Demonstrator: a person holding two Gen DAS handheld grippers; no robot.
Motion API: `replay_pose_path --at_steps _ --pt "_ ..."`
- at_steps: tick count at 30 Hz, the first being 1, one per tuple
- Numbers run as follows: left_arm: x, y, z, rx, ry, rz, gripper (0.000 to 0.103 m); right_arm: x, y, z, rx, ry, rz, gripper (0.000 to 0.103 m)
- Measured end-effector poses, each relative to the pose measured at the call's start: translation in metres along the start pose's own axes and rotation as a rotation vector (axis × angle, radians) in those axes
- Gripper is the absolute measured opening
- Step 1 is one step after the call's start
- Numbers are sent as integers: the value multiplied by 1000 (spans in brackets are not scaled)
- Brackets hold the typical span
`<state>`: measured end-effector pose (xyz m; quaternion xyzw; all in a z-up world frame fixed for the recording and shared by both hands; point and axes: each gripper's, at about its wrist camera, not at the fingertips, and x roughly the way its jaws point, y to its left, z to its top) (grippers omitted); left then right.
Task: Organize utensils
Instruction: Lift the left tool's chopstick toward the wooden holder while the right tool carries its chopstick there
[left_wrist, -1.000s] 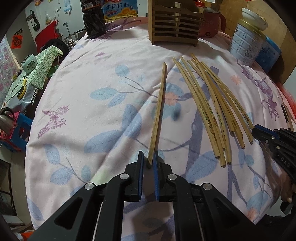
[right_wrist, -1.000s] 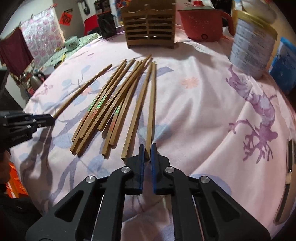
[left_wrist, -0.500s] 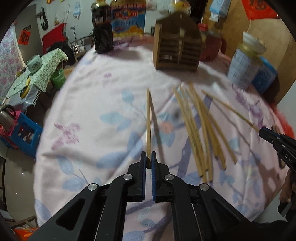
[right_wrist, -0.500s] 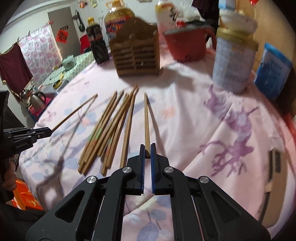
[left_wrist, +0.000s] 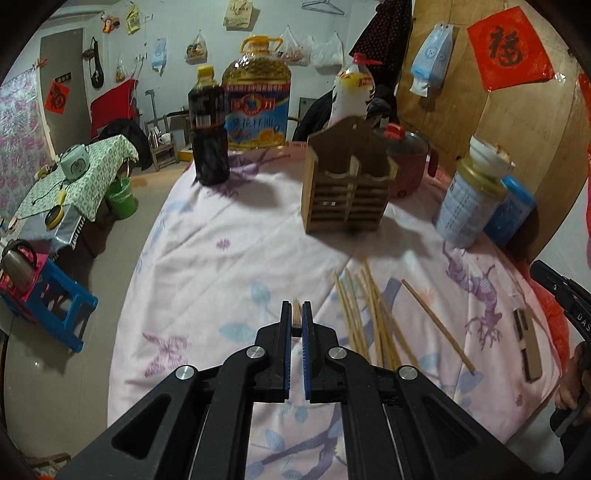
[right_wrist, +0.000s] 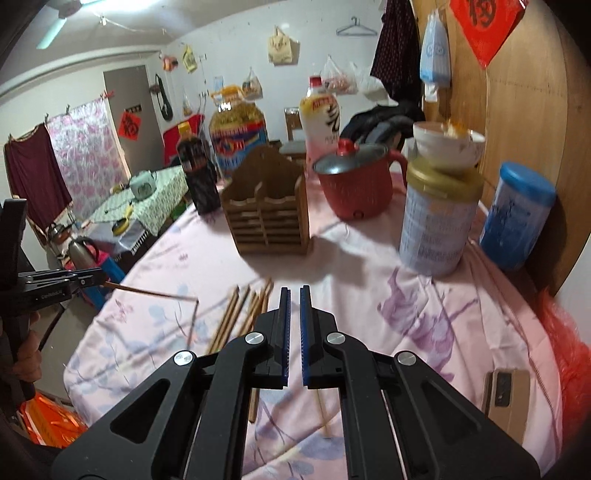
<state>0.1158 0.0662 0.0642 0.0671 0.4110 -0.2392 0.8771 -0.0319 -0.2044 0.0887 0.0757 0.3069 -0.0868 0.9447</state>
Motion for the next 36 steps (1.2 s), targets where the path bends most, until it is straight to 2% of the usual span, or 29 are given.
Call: replay_pose_path --at_steps 4,7,8,10,14,18,24,31,32,36 --pt "-5 -3 19 3 -21 -11 6 -1 -1 12 -19 -14 -2 5" --pt "-5 -5 25 12 -37 -8 6 14 -8 3 -9 55 21 13" --pt "-4 -5 25 9 -36 -11 6 20 -11 -5 -8 81 22 19" --pt "-4 -4 25 3 -40 -19 6 34 -18 -27 -17 150 6 23" --pt "-4 -6 24 5 -45 -20 6 51 -31 -74 -25 275 6 24" --pt "-4 -5 25 -3 -40 -13 6 57 -35 -108 -52 347 -11 24" --pt "-3 -4 26 -3 -26 1 6 65 -43 -126 -2 361 0 21" --pt "0 -4 24 -3 -14 15 6 82 -48 -136 13 351 -40 19" --pt "0 -5 24 -3 -13 15 6 82 -48 -136 15 349 -37 9" --pt "2 -4 21 -9 -9 15 6 75 -45 -133 -3 336 -31 8"
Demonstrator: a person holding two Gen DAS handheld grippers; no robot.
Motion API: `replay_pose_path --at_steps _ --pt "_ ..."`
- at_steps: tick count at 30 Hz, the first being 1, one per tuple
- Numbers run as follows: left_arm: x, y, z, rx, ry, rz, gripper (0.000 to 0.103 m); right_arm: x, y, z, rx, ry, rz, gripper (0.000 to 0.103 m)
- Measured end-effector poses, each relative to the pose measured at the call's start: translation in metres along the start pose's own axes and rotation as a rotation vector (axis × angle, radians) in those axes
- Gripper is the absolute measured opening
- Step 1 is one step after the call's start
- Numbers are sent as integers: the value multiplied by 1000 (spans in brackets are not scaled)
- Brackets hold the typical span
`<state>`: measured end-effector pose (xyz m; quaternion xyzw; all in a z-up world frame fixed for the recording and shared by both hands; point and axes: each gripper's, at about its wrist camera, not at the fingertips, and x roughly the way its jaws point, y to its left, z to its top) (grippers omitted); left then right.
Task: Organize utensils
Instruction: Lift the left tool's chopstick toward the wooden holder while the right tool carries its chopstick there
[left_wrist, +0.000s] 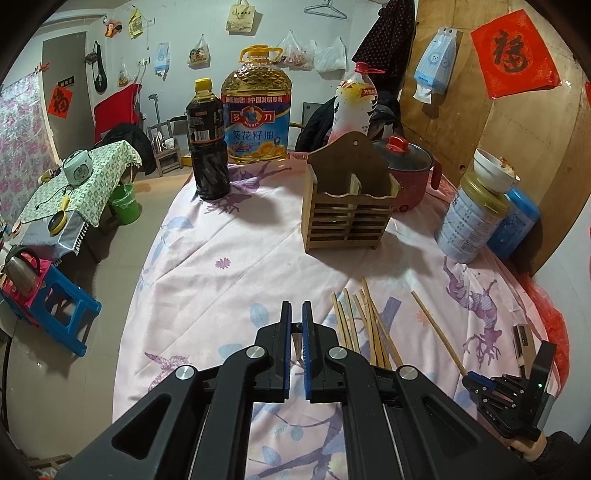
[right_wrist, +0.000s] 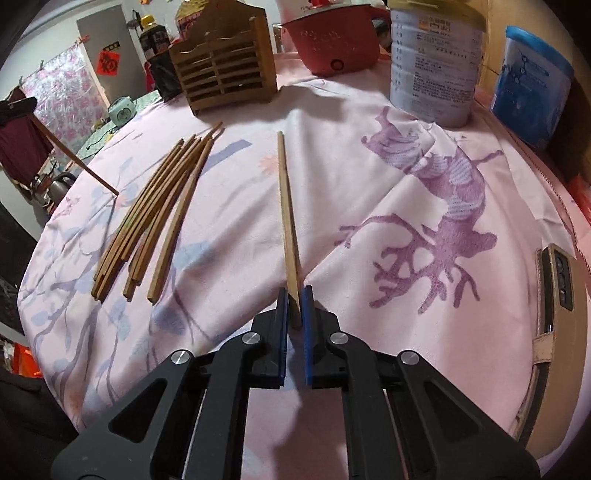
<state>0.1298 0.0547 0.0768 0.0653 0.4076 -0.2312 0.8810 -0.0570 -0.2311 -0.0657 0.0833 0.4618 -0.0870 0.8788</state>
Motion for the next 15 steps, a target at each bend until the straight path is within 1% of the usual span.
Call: replay_pose_path --at_steps 2,5,9,10,12,15 --pt "1 1 -1 -4 1 0 6 -9 1 6 0 -18 -2 7" --pt "1 2 3 -8 4 -6 6 -37 3 25 -8 -86 -6 6" --pt "-4 2 17 2 -21 -8 6 -80 7 66 -34 -208 -2 6" --pt "-6 2 23 2 -32 -15 6 -94 9 80 -38 -251 5 6" --pt "-10 1 32 2 -49 -28 6 -111 11 100 -38 -303 18 6" --pt "-16 -1 49 3 -74 -53 6 -127 15 122 -32 -349 56 6"
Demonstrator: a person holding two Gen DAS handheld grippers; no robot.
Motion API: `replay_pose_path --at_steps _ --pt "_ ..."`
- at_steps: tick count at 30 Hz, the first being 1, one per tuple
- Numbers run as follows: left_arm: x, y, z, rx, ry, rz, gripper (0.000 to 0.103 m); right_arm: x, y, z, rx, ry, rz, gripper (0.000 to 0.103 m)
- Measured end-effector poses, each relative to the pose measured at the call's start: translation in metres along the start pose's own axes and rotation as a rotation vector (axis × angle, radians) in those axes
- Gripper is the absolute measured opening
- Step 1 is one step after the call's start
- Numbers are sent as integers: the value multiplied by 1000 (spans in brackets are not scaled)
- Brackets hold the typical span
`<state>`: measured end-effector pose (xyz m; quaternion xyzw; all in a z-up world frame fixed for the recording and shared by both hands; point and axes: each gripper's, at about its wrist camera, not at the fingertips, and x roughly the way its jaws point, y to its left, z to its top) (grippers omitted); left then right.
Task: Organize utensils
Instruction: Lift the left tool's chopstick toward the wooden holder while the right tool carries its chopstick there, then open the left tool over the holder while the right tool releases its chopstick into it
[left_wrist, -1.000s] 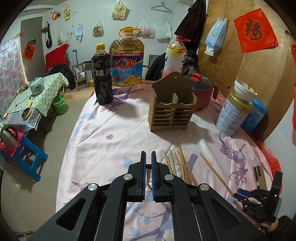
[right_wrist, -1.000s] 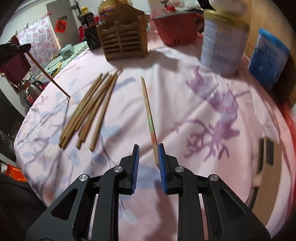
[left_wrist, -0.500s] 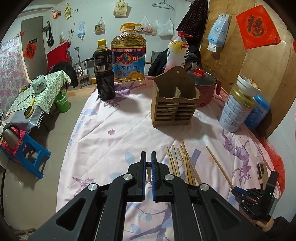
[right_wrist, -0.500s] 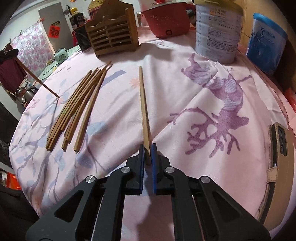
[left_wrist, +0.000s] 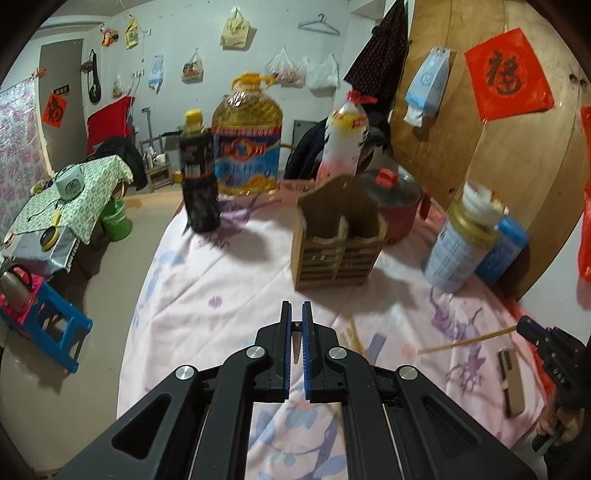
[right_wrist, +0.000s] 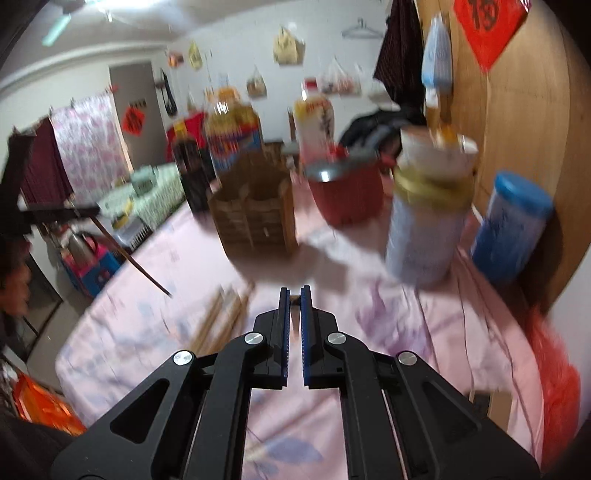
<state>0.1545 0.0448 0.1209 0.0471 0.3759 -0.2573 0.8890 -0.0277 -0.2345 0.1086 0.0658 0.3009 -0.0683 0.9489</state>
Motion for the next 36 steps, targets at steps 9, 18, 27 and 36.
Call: replay_pose_path --at_steps 9,18,27,36 --pt "-6 -14 58 32 -78 -39 6 4 17 61 -19 -72 56 6" --pt "3 -28 120 60 -156 -69 6 19 29 136 -44 -186 80 6" --pt "70 -18 145 1 -99 -102 6 96 37 167 -77 -144 85 6" --pt "120 -5 136 -49 -14 -94 30 135 24 160 -25 -75 91 11"
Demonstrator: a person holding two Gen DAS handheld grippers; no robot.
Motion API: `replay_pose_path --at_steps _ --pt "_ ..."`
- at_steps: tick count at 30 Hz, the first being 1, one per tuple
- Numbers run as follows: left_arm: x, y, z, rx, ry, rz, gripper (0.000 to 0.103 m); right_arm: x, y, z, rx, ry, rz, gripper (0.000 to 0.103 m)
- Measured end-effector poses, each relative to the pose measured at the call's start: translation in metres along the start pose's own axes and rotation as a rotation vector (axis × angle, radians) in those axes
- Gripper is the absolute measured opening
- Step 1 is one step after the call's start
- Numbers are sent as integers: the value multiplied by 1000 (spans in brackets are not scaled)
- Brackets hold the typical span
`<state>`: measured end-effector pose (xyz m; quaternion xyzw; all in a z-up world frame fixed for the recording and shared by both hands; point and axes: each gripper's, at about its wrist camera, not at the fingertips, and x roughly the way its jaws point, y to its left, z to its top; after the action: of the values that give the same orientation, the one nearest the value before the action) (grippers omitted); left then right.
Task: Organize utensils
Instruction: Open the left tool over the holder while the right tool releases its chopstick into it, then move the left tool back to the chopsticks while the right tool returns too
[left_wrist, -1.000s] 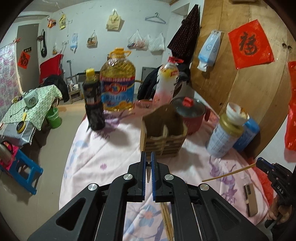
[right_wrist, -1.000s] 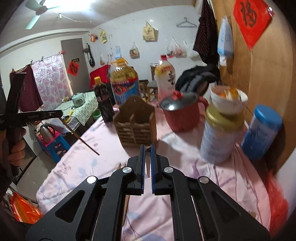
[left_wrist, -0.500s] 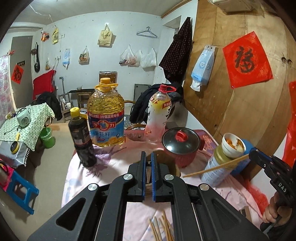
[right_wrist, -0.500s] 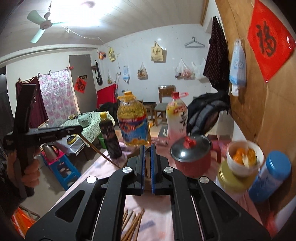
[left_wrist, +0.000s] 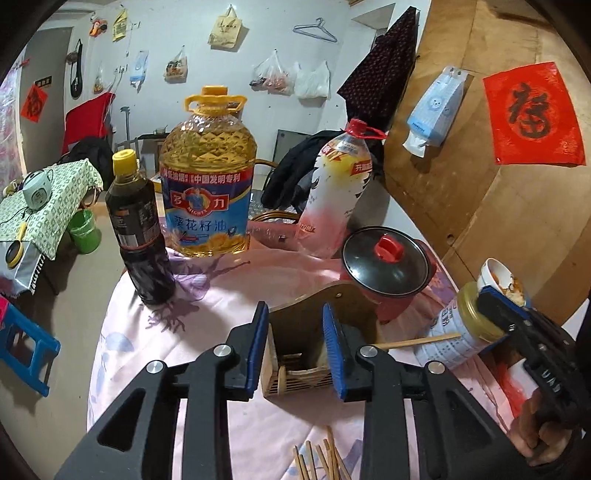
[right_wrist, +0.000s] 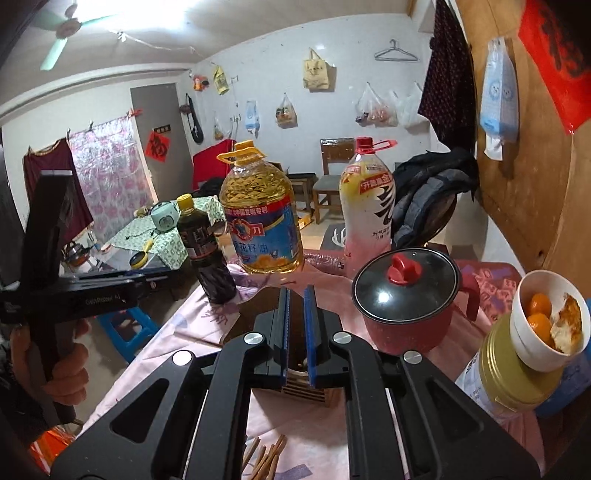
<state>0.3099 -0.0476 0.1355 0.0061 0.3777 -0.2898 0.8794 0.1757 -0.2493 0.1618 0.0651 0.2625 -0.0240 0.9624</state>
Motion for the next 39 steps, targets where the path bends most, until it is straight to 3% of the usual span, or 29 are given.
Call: replay_pose_path --at_steps 11,22,39 --pt "-37 17 -35 -60 -5 62 40 -43 -17 -41 103 19 -26 14" --pt "-78 26 -131 -106 80 120 48 -94 4 -101 126 60 -31 28" --pt "-43 6 -291 -30 436 84 49 -113 22 -213 199 291 -30 33"
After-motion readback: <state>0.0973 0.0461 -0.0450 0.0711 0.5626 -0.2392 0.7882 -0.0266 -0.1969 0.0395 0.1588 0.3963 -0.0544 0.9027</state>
